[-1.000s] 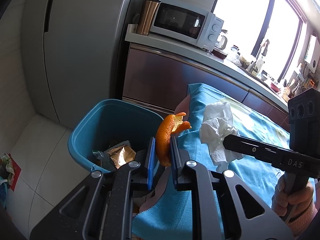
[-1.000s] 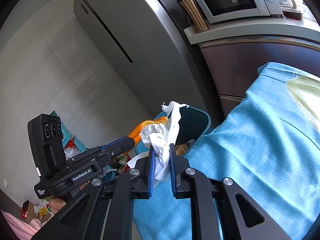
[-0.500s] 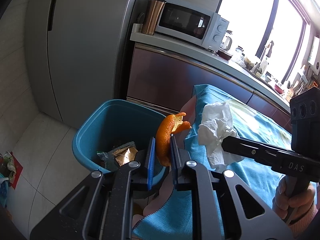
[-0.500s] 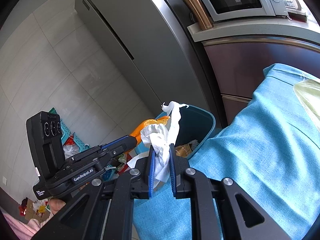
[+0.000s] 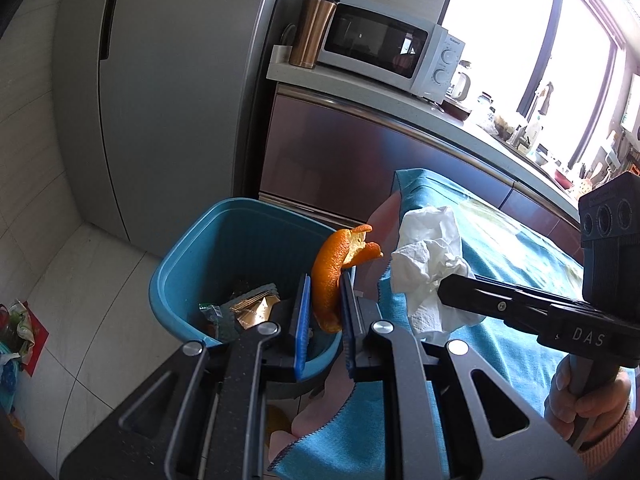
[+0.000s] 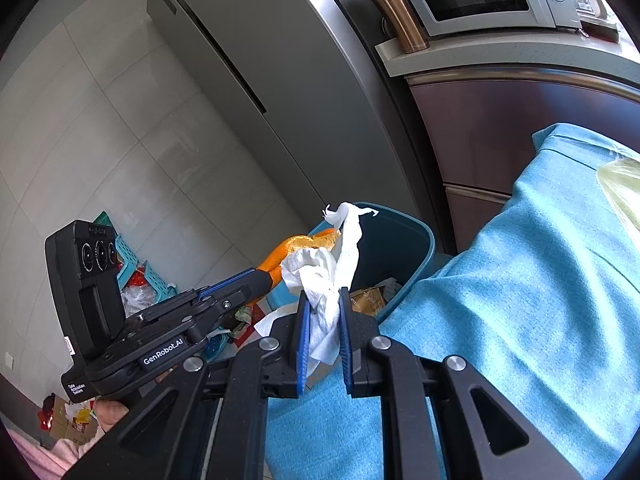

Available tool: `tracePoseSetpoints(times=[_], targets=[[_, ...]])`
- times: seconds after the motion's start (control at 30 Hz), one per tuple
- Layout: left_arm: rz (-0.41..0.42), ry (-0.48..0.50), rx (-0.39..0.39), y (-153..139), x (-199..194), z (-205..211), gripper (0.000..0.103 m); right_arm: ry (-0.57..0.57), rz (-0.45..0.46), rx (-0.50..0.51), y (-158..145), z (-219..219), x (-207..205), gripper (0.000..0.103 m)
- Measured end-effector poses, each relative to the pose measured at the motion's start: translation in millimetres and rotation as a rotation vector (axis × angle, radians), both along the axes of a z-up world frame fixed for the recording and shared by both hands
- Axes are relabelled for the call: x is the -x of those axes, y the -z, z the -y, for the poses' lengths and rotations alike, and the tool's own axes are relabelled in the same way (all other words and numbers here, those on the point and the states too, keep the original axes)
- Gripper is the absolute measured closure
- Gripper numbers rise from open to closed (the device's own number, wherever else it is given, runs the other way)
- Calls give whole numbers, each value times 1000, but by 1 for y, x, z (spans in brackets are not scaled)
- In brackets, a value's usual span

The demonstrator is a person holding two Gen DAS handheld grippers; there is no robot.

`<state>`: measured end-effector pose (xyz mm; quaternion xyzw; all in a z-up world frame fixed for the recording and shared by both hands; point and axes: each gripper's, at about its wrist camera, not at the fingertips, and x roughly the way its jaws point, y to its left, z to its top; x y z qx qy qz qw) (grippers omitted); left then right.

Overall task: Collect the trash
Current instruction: 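Lower the held orange peel and tissue into the teal bin with both tools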

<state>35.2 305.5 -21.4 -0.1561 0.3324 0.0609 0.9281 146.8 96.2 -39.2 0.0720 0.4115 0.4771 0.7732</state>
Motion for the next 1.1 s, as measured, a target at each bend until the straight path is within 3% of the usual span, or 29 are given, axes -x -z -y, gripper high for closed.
tracePoseSetpoints(times=[1.1], targets=[[-45,-43,-3,18,-13,-12,89,-30,-14,72,11,-35,-5,91]])
